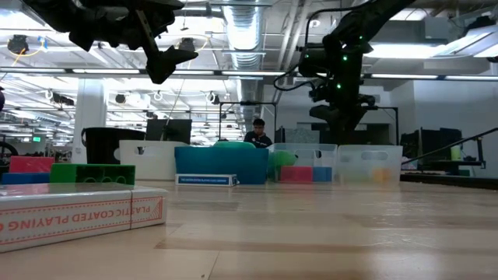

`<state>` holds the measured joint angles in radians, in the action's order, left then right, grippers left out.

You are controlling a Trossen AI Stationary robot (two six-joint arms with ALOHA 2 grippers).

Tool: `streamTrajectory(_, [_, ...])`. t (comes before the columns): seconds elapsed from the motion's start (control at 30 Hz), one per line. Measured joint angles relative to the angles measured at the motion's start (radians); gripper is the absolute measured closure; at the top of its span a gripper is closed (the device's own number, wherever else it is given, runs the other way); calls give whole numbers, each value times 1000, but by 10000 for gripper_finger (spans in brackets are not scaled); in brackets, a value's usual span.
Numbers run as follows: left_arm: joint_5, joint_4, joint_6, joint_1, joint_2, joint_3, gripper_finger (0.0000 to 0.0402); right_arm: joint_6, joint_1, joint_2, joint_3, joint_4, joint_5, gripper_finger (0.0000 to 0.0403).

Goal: Pick & Place Toys
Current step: Put the orange triangle blocks into the right transparent bin

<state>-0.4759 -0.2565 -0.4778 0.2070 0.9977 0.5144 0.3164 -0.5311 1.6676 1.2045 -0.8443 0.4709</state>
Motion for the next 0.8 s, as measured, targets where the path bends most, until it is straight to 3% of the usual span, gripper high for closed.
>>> streamTrajectory(0.13, [0, 0, 1, 0, 0, 0, 55, -25, 16, 0, 0, 19, 2, 143])
streamTrajectory(0.23, [0, 1, 17, 0, 0, 0, 55, -37, 54, 0, 0, 30, 6, 125])
streamTrajectory(0.47, [0, 1, 160, 0, 0, 0, 55, -128, 309, 0, 0, 228, 203, 122])
streamTrajectory(0.7, [0, -2, 236, 0, 0, 0, 55, -172, 567, 0, 0, 443, 164, 121])
streamTrajectory(0.8, [0, 0, 235, 0, 0, 0, 55, -156, 650, 0, 0, 497, 69, 121])
